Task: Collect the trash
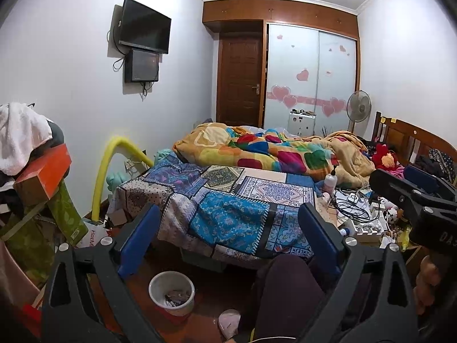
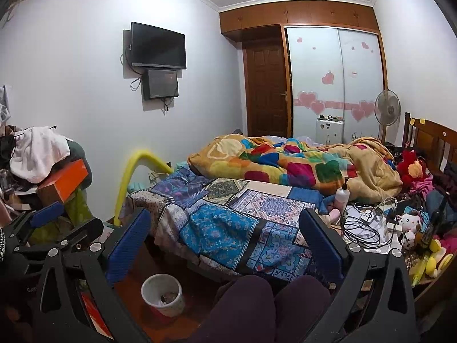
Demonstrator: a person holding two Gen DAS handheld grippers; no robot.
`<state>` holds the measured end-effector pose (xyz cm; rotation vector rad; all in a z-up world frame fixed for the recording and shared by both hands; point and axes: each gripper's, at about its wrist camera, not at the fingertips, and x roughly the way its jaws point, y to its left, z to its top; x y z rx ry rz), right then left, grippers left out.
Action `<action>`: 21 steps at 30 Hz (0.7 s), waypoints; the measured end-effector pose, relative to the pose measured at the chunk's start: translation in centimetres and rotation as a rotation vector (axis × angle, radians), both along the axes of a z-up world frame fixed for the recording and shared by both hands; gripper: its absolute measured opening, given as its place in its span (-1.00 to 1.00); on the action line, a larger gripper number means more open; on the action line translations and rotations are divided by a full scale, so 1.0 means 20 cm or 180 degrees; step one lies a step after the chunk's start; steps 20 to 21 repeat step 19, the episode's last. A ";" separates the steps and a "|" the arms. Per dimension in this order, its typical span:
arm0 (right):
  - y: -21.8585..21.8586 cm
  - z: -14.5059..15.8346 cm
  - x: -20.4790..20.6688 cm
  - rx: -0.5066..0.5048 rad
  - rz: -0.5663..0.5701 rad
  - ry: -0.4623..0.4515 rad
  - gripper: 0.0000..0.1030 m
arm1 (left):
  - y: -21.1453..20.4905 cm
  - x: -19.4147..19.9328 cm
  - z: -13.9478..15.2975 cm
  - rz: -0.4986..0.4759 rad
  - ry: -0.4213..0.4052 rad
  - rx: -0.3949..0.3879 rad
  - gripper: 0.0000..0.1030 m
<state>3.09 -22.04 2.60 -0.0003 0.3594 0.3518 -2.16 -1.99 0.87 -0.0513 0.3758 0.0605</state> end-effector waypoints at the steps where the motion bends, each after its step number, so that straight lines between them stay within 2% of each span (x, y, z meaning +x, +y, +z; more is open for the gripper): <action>1: 0.00 0.00 0.00 -0.0001 0.0003 -0.0009 1.00 | 0.00 0.00 0.00 -0.0008 0.0001 0.0021 0.90; 21: -0.01 0.01 -0.01 -0.0012 0.0015 -0.0027 1.00 | 0.01 0.00 -0.01 -0.0015 -0.0011 -0.0049 0.90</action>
